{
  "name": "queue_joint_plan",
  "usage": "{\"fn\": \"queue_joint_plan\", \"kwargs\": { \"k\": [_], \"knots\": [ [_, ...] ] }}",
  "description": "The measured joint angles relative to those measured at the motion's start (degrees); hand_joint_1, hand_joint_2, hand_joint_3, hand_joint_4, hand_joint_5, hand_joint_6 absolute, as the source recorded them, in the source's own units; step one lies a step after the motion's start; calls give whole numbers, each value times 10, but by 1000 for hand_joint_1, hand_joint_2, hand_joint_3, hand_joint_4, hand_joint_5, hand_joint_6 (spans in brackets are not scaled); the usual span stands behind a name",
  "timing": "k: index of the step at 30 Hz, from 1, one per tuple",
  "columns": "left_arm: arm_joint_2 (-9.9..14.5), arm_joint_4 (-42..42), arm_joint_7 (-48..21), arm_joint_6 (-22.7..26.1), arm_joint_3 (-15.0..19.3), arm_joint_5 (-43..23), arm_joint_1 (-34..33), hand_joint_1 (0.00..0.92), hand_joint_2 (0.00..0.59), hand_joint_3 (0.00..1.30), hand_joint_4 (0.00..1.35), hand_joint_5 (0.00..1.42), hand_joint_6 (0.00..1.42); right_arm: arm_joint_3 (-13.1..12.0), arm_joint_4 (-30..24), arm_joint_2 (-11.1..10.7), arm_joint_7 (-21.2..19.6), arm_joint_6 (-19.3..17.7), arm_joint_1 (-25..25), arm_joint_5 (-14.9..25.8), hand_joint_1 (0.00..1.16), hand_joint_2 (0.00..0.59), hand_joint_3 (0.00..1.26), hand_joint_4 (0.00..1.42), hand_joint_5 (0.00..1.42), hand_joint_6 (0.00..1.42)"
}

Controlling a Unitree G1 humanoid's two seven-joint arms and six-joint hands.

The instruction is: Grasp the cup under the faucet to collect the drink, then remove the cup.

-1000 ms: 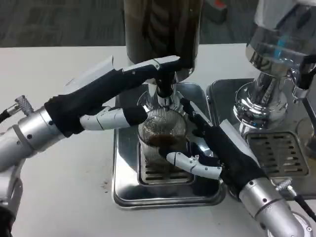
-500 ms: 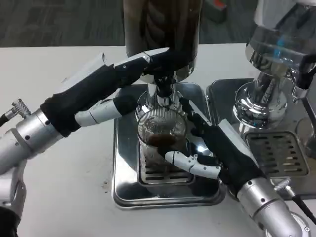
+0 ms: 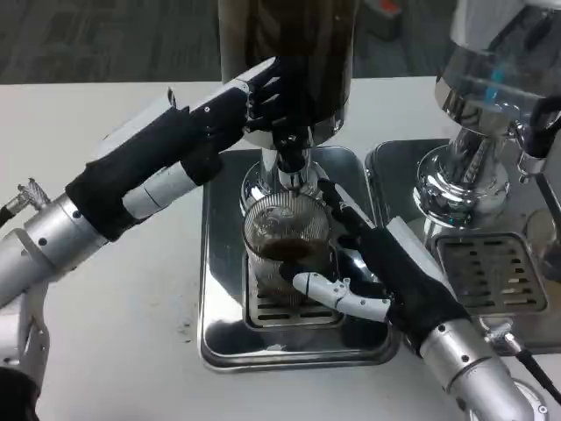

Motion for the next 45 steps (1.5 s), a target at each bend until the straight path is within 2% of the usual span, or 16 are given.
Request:
{"fn": "queue_joint_plan", "kwargs": {
  "k": [11, 23, 45],
  "knots": [
    [-4, -6, -8, 14, 22, -2, 3, 0, 89, 66, 82, 113, 214, 0, 0, 0, 0, -8, 0, 0, 641, 226, 0, 0, 0, 94],
    [-3, -29, -7, 23, 55, -22, 58, 0, 88, 94, 122, 141, 231, 1, 2, 0, 0, -18, 0, -2, 647, 212, 0, 0, 0, 81],
    [1, -37, 0, 36, 76, -21, 118, 0, 103, 145, 179, 180, 255, 12, 12, 6, -12, -18, -7, -33, 654, 202, 0, 0, 0, 66]
  ]
}}
